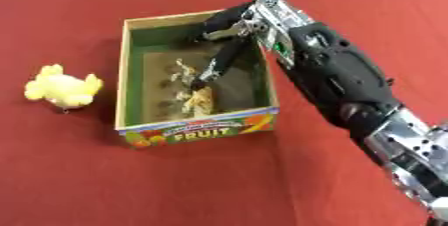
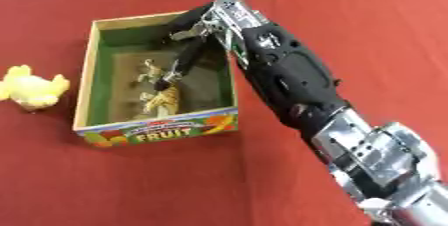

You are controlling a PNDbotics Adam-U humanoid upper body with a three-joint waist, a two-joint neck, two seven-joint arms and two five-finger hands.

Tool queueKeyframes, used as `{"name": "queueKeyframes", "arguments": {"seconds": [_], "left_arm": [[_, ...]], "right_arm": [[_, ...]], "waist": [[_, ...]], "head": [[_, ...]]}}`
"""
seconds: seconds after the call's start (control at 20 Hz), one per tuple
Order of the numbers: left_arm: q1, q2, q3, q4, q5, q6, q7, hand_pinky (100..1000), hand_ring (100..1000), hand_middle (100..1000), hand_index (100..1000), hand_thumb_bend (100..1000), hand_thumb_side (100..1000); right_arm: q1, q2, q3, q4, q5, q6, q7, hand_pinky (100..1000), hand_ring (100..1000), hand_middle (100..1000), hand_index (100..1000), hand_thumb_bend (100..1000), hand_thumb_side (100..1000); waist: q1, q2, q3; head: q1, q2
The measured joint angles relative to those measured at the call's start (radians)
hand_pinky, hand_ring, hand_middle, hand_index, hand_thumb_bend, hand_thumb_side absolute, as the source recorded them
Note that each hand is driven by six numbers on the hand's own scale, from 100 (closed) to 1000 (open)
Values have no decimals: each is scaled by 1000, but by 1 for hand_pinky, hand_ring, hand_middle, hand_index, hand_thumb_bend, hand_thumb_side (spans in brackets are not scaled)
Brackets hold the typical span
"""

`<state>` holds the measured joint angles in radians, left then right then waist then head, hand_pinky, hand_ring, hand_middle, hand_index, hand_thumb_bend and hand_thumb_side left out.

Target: Pick up objects on the table and place them in the box.

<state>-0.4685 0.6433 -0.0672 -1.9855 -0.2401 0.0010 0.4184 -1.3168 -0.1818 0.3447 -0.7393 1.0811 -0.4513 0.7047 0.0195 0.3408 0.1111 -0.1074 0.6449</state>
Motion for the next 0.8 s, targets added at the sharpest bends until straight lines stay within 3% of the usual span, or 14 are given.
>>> {"name": "queueKeyframes", "arguments": {"seconds": [0.05, 0.1, 0.3, 0.45, 0.5, 0.65, 0.8], "left_arm": [[-7, 1, -1, 0, -5, 6, -4, 524, 779, 778, 793, 100, 735], [-17, 5, -2, 0, -12, 15, -10, 530, 782, 780, 808, 100, 786], [-56, 44, -8, 0, -61, 60, -55, 552, 790, 783, 844, 100, 717], [-86, 62, -28, 0, -102, 103, -98, 553, 790, 783, 846, 100, 713], [-92, 63, -34, 0, -118, 118, -112, 575, 796, 786, 876, 100, 671], [-127, 77, -72, 18, -161, 153, -155, 584, 798, 788, 881, 100, 670], [-169, 88, -132, 68, -205, 156, -197, 608, 809, 807, 894, 100, 594]], "right_arm": [[0, -1, -2, 0, -2, 0, 0, 868, 980, 929, 1000, 656, 953], [1, -3, -4, -1, -7, 0, 0, 870, 980, 928, 1000, 670, 978], [7, -25, -8, -16, -49, 9, 9, 878, 981, 923, 1000, 656, 977], [17, -41, -13, -52, -89, 18, 18, 879, 981, 922, 1000, 655, 977], [19, -45, -13, -65, -104, 22, 22, 881, 976, 909, 1000, 602, 986], [31, -60, -30, -118, -148, 16, 16, 882, 971, 894, 1000, 553, 989], [53, -81, -53, -182, -192, -15, -15, 871, 958, 885, 980, 453, 980]], "waist": [[0, -2, 0], [1, -4, -1], [3, -10, -6], [3, -10, -8], [3, -11, -9], [3, -11, -17], [3, -11, -22]], "head": [[1, 0], [3, 0], [10, 0], [15, -1], [17, -1], [24, -4], [28, -8]]}}
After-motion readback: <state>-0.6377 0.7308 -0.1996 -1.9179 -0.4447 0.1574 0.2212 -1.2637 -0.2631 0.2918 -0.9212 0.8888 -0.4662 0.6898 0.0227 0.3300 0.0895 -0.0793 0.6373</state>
